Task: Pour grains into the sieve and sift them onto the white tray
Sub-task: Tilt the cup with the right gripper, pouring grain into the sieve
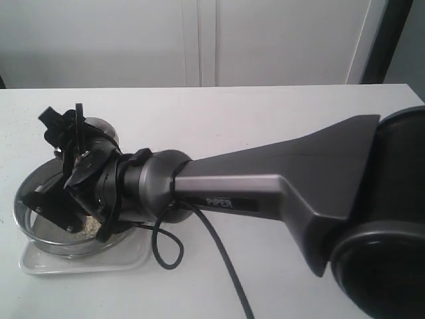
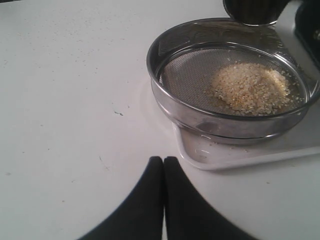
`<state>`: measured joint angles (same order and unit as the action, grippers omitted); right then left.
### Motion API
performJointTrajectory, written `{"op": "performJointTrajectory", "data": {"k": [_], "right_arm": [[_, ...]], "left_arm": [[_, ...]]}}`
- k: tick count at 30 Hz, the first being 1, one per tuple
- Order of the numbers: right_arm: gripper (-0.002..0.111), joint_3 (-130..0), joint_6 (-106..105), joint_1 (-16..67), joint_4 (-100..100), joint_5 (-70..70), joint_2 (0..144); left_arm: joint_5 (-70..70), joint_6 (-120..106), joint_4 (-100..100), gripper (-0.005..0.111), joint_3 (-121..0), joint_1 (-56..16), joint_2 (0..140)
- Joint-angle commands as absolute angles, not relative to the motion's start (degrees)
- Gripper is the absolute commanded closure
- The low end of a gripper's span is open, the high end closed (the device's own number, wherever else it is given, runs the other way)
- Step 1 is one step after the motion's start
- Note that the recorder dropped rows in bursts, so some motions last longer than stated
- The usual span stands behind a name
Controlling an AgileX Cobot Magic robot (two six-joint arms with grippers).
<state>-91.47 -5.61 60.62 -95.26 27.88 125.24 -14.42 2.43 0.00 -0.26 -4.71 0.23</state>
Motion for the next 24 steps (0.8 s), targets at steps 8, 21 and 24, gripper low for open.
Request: {"op": "performJointTrajectory", "data": {"k": [8,21,24], "right_arm": [[0.108,-83.91,-2.30,53.94,-75.44,3.51,113.66],[0.108,-68.53,-2.30,50.31,-75.20,-12.14,100.53],[0.108,-65.64,-2.72,50.31,-75.59,-17.00,97.65]], "left_arm": [[-14.48,2.69,0.00,0.107,0.00,-4.59,0.00],[-14.48,2.69,0.00,0.107,0.00,-4.59,0.00],[-14.48,2.69,0.00,0.107,0.00,-4.59,0.00]]}}
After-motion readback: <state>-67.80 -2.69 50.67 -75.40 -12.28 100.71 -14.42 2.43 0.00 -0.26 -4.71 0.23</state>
